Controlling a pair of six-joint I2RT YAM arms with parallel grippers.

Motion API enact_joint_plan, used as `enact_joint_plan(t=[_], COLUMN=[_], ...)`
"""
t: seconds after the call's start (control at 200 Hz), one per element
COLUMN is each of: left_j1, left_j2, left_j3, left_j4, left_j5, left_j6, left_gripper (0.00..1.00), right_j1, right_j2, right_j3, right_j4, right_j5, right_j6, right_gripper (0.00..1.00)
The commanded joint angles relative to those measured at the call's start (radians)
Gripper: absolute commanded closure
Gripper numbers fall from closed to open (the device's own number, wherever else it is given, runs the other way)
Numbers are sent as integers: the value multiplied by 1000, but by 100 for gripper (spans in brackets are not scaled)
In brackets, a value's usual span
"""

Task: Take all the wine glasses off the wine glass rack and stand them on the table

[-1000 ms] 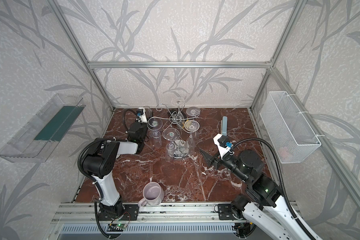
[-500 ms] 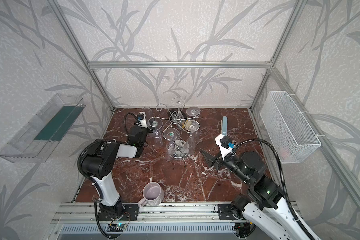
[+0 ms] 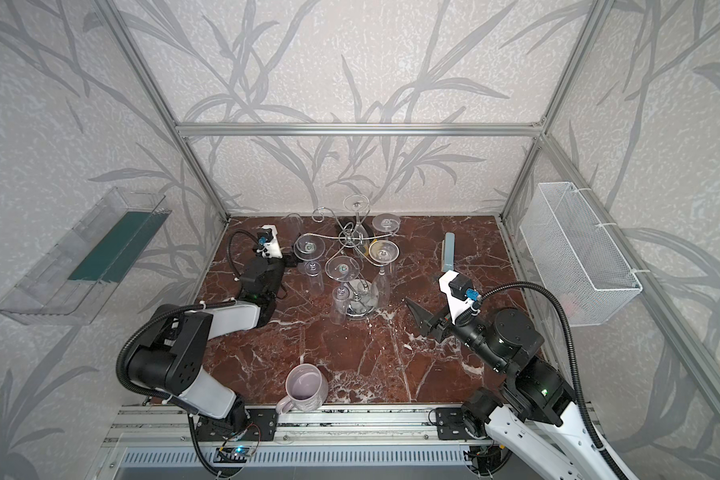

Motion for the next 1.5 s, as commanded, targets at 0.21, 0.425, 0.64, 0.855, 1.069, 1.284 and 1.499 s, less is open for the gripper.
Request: enact_joint_plan(t=[0.21,0.425,0.64,0.855,1.069,1.284,1.499], left_j1=[-2,-1,-2,-3,-4,-9,-62], left_j2=[-352,-679,-922,-965,-941,-866,-803], left_j3=[-67,-89,26,125,130,83,105], left_j4=[-331,-621,-1056,-1209,-1095,-910,-852], left_j5=[-49,-48,42,343,527,633,632], left_j6=[-216,-337,-508,-723,-961,-1155,-1231], left_gripper=[12,13,13,15,17,21,22], right_j1=[7,7,7,7,7,7,7], right_j2=[-28,-28,6,60,76,78,57], right_j3=[41,31,41,48,41,57,49], right_j4=[-35,-32,-38,-44,-29,-64,-73], right_j5=[53,78,87,92,96,132,163], right_j6=[20,41,78,130,151,165,181], right_gripper=[17,17,17,17,17,17,17])
